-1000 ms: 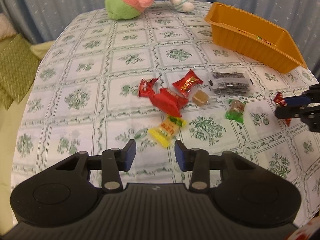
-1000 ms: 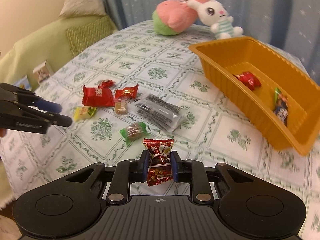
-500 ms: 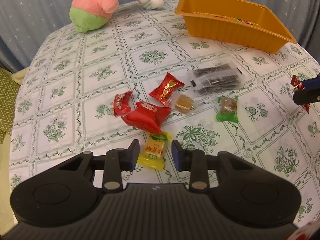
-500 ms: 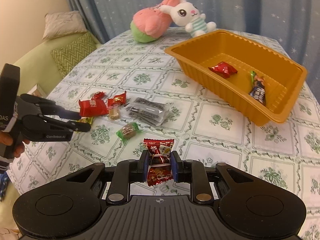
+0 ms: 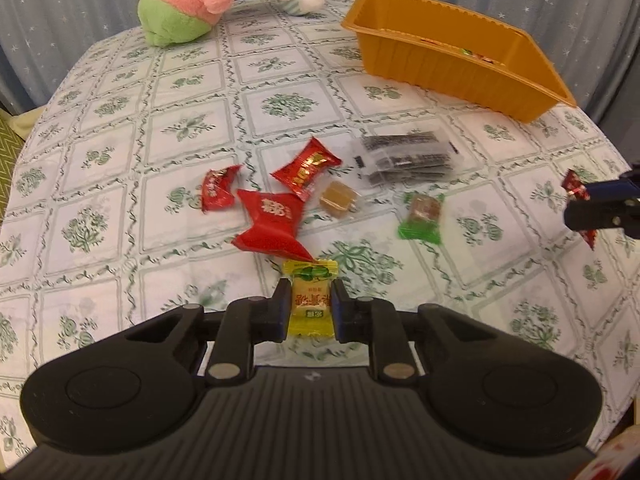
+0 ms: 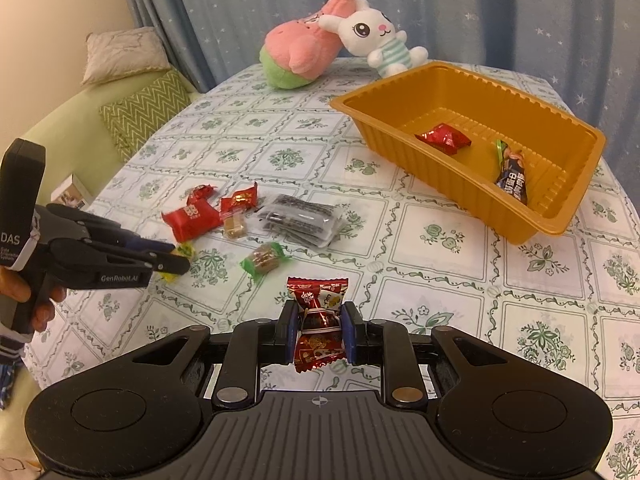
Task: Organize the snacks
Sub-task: 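Grasp the red-and-white candy with the right tool while the left tool grasps the yellow candy, then carry both candies over the orange tray and open the left tool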
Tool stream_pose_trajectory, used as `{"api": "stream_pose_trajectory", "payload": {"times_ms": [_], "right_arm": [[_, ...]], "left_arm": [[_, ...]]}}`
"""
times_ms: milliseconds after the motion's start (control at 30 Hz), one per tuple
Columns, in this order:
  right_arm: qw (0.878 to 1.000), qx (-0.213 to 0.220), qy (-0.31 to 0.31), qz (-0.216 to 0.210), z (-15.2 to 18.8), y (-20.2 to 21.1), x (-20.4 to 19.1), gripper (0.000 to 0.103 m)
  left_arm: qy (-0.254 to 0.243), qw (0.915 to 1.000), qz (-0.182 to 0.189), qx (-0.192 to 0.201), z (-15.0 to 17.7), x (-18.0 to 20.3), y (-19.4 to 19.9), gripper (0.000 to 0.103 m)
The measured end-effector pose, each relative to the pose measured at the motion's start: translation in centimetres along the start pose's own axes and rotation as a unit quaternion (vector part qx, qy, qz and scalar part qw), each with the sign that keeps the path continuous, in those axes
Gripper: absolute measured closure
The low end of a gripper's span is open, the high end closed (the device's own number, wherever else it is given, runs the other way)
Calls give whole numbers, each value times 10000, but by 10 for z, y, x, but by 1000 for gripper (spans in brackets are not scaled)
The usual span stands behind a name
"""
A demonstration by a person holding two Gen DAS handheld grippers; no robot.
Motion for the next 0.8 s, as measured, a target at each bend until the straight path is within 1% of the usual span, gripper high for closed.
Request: {"api": "stream_pose_trajectory", "payload": {"times_ms": [200, 467, 633, 800], "right_arm": [[10000, 43, -65, 35, -2, 4, -1, 80], [9998, 120, -150, 72, -6, 11, 0, 80], [9993, 174, -282, 156, -10, 14, 7, 80], [9980, 256, -502, 273, -21, 17, 19, 80]], "left_arm": [[-60, 9998, 153, 113, -4, 15, 13, 85], [-167, 9984, 377, 391, -22, 36, 33, 85], [-247, 9965, 540, 593, -41, 50, 44, 85], [-384, 9942, 623, 790, -66, 61, 49, 85]]}}
Point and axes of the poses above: each gripper's, at about its wrist camera, not at the fingertips, and y roughly against the way its jaws point, x to its right, z to its underside, the point moved 8 cm from there along -y, roughly the way its jaws point
